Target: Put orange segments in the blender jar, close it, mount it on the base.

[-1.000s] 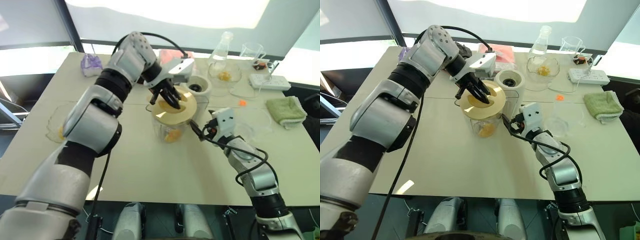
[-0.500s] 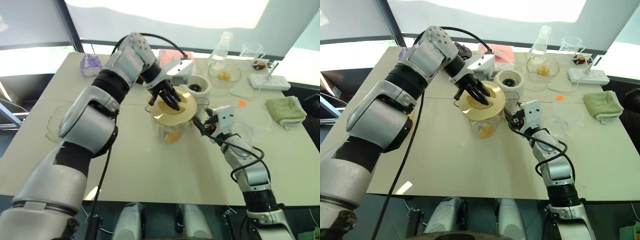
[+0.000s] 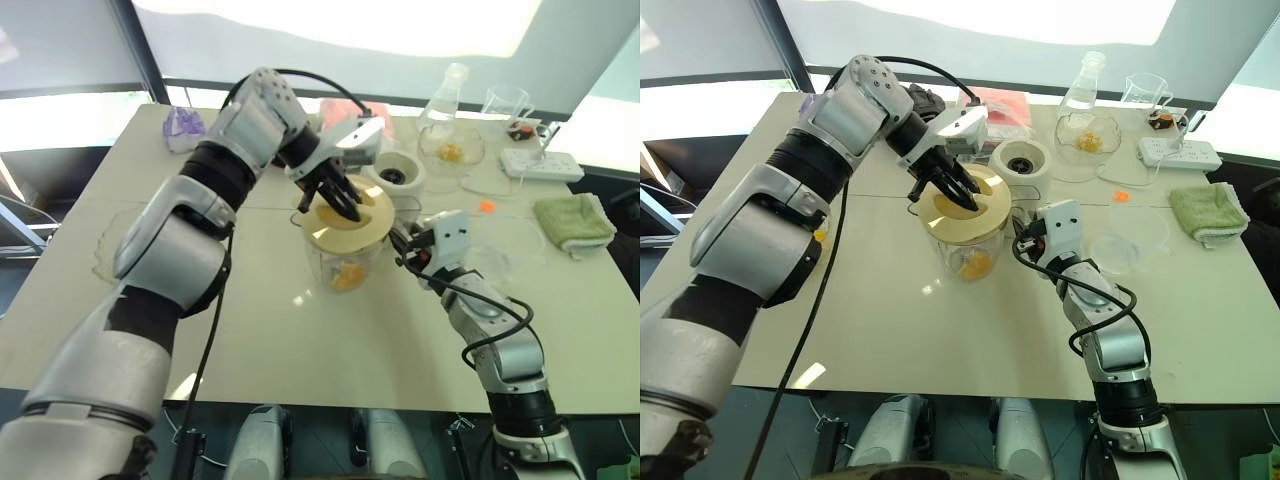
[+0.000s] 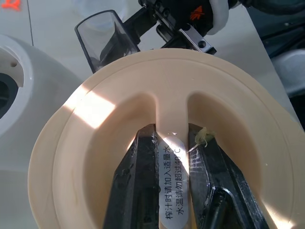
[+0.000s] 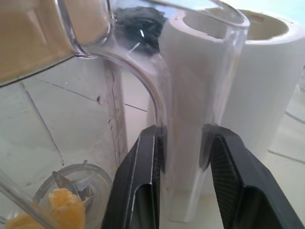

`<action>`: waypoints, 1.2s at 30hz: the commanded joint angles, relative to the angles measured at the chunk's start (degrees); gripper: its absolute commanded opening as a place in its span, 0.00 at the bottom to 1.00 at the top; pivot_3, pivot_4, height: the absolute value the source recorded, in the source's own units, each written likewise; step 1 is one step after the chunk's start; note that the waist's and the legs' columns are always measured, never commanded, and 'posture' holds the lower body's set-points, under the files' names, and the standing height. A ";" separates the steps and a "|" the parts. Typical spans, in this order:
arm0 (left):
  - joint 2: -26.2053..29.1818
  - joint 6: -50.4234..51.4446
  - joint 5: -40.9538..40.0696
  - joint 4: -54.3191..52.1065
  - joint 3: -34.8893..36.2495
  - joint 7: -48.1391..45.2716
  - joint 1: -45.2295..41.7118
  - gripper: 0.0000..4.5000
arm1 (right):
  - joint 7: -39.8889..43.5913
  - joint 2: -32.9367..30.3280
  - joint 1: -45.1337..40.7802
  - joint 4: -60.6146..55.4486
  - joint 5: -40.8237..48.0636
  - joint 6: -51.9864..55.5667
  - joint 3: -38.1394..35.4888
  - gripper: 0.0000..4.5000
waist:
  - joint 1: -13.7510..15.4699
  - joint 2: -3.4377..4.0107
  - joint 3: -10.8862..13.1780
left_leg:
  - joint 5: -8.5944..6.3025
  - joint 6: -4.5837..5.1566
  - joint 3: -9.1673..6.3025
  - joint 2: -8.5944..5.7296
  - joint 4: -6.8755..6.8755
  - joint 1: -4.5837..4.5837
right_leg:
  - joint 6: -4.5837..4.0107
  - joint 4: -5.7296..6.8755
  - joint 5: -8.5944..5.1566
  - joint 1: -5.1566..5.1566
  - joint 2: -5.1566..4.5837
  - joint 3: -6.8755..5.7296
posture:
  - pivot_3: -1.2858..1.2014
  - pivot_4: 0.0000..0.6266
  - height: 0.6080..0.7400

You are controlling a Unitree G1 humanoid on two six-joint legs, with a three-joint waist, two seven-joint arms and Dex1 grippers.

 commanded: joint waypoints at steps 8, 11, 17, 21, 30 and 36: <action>1.16 18.36 2.65 -13.45 2.37 3.12 6.48 0.06 | -8.50 3.65 3.10 -15.89 -1.15 10.06 -2.78 0.20 | 0.08 0.13 -0.08 | 0.00 0.00 -0.04 0.00 0.00 0.01 | -0.06 0.02 -0.04 0.01 -0.02 0.01 | 0.52 0.24 1.00; 1.72 23.41 2.84 -18.00 2.08 4.39 8.36 0.06 | -8.82 3.86 3.30 -16.88 -1.62 10.95 -2.44 0.20 | 0.05 0.14 -0.08 | 0.00 0.00 -0.03 0.00 0.00 0.01 | -0.07 0.02 -0.04 0.01 -0.01 0.02 | 0.52 0.24 1.00; 0.58 38.49 4.56 -24.18 0.90 12.65 11.78 0.06 | -9.03 4.31 3.50 -16.66 -3.03 10.60 -1.85 0.20 | 0.15 0.36 -0.25 | 0.00 -0.01 -0.05 -0.01 0.01 0.02 | 0.01 0.02 -0.01 0.05 -0.01 0.02 | 0.52 0.24 1.00; -0.49 46.31 3.86 -26.60 1.48 16.98 12.43 0.06 | -9.08 4.68 3.92 -16.48 -3.55 10.07 -1.87 0.20 | 0.22 0.58 -0.39 | 0.00 -0.01 -0.05 -0.05 0.01 0.08 | -0.04 0.01 -0.06 0.13 -0.03 0.04 | 0.52 0.24 1.00; 1.36 46.95 2.90 -30.92 -0.23 18.07 14.09 0.06 | -8.44 5.21 4.39 -16.09 -4.24 9.14 -0.86 0.20 | 0.08 0.91 -0.65 | 0.01 -0.01 -0.08 -0.06 0.01 0.14 | -0.03 0.03 -0.09 0.17 -0.02 0.06 | 0.52 0.24 1.00; 2.60 42.86 2.90 -31.60 -1.04 17.47 14.42 0.17 | -7.57 4.80 4.65 -15.14 -5.07 8.15 -0.43 0.20 | 0.06 0.95 -0.68 | 0.01 -0.01 -0.06 -0.06 0.01 0.15 | -0.04 0.04 -0.09 0.17 -0.02 0.07 | 0.52 0.24 1.00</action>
